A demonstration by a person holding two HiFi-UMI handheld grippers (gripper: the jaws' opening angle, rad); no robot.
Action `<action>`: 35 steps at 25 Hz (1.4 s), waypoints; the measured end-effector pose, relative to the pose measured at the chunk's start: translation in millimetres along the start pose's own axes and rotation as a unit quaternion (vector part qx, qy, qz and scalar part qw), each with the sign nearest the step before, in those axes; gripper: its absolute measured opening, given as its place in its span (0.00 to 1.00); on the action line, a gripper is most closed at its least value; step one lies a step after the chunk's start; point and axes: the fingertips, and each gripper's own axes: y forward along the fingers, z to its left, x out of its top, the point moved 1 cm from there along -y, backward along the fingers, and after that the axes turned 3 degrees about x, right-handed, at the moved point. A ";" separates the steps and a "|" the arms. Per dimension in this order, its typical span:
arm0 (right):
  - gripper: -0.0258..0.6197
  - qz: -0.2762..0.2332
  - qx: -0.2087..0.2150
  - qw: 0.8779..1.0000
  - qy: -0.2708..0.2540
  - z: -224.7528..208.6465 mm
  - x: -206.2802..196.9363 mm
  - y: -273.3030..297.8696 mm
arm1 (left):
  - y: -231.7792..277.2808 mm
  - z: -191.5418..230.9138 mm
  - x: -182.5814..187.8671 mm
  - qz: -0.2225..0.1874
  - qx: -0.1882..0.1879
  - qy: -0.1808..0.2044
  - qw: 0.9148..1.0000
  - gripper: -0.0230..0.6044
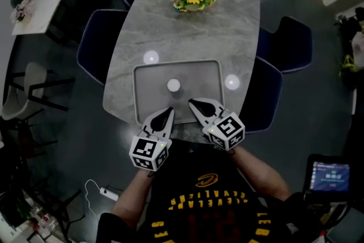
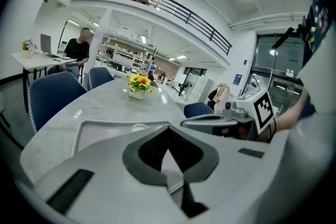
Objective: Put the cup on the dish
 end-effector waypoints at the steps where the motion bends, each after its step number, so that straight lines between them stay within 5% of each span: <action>1: 0.05 -0.005 0.001 1.000 -0.001 2.5 3.8 -3.1 | -1.8 -6.5 3.5 -0.005 -0.002 0.003 1.000 0.04; 14: 0.05 -0.058 0.010 0.998 -0.028 24.7 57.2 -38.8 | -35.6 -49.7 39.5 -0.048 0.004 0.008 0.999 0.04; 22: 0.05 -0.091 0.005 0.995 -0.044 31.3 99.5 -68.0 | -36.9 -80.1 71.4 -0.071 -0.023 0.020 0.997 0.04; 35: 0.05 -0.098 -0.018 0.994 -0.047 15.7 105.6 -81.1 | -13.5 -86.0 67.1 -0.065 -0.054 0.032 0.996 0.04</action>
